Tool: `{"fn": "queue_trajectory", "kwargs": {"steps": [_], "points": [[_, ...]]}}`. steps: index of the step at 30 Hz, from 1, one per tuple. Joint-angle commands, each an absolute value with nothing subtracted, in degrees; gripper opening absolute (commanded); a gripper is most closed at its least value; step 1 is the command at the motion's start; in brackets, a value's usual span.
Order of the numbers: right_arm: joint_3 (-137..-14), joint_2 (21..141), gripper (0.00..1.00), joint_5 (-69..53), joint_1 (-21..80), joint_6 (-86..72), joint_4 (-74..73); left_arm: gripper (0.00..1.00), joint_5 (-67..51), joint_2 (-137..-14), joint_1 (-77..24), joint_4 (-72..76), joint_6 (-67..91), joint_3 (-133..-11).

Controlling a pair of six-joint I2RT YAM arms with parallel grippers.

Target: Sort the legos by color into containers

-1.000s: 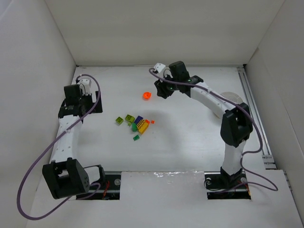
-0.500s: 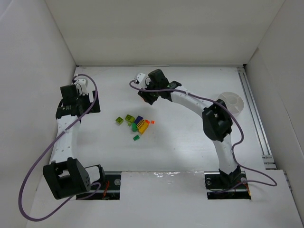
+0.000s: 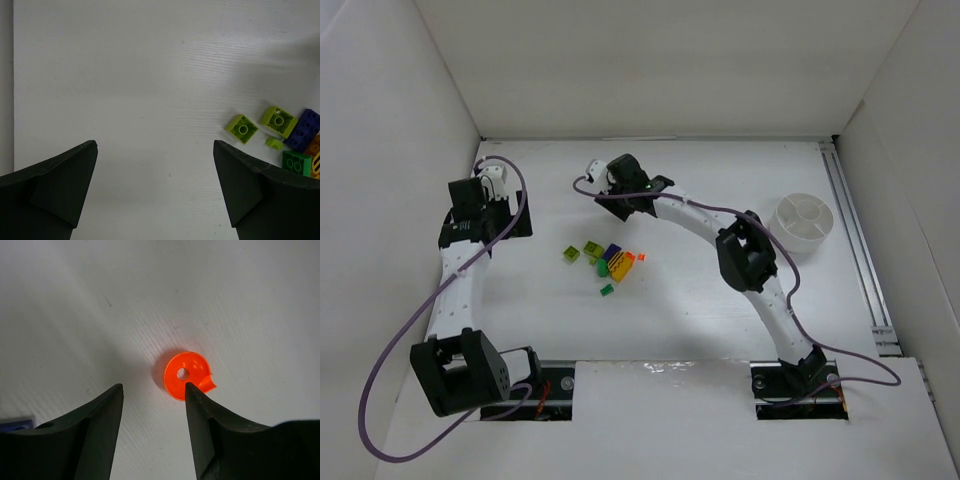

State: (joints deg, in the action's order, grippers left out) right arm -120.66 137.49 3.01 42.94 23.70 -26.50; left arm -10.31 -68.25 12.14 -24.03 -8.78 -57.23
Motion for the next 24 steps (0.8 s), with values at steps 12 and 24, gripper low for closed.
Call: {"fn": "queue_trajectory", "kwargs": {"steps": [12,24], "points": [[-125.0,139.7,0.58,10.5,43.8,22.8,-28.8,1.0,-10.7,-72.7,13.0,-22.3,-10.6,-60.3],[-126.1,142.6,0.56,10.0,43.2,22.8,-30.5,1.0,-11.3,-76.6,13.0,-22.3,-11.2,-62.6]]}}
